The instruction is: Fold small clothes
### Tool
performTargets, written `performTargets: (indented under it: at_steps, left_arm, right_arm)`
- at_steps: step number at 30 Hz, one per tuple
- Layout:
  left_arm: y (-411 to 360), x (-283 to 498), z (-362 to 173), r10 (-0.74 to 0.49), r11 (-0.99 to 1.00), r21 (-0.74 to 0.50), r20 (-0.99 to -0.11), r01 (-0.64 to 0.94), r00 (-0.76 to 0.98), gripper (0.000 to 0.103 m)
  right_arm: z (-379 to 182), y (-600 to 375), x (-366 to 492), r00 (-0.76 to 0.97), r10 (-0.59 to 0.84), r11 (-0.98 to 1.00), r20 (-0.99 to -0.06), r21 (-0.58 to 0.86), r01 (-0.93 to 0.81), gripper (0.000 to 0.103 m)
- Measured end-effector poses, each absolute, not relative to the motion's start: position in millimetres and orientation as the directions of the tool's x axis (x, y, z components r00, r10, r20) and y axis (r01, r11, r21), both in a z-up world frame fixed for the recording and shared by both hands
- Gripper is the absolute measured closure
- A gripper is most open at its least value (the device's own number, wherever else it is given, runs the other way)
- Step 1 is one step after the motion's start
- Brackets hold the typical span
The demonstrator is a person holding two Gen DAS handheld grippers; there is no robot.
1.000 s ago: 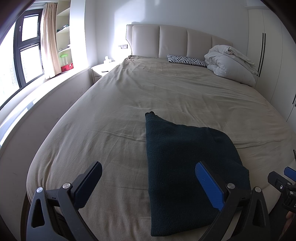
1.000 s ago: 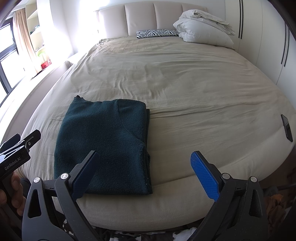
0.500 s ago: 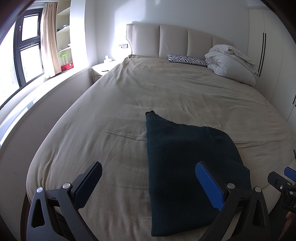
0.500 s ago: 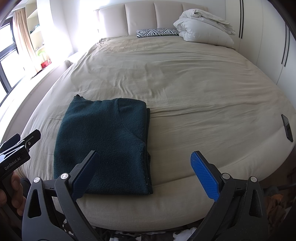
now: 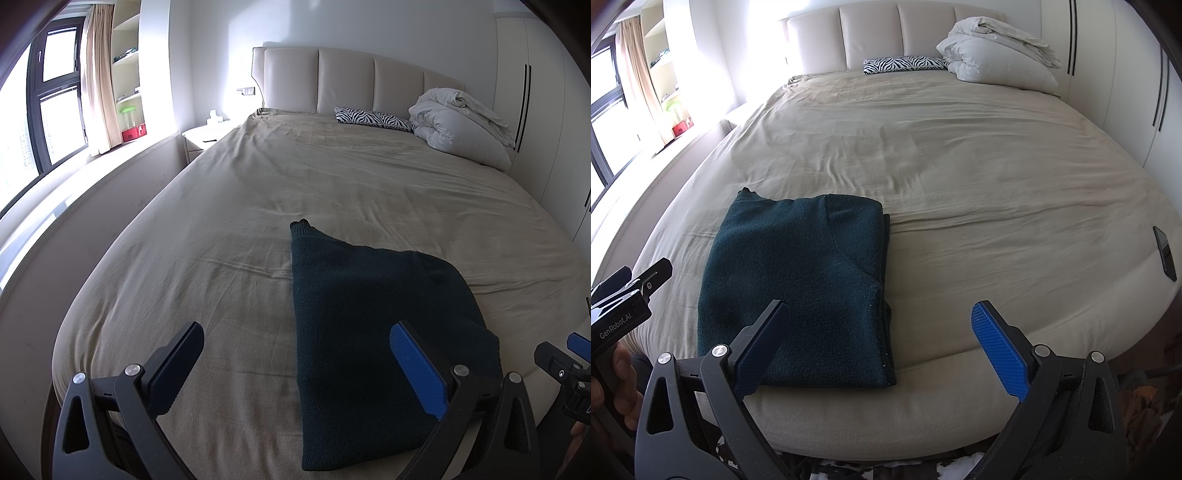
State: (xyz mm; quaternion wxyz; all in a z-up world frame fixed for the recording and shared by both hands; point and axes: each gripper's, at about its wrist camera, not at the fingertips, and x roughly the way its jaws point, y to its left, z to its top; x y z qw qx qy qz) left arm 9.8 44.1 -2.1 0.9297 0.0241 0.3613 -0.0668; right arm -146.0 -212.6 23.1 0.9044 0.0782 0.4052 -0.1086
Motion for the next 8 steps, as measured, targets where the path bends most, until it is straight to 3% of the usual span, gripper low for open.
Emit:
performTargets:
  at_steps: [8]
  left_arm:
    - [42.4, 7.6, -7.7, -0.102, 0.99, 0.002, -0.675, 0.14, 0.731, 0.0]
  right_arm:
    - [20.4, -213.0, -146.4, 0.645, -0.13, 0.964, -0.753, 0.055, 0.258, 0.003]
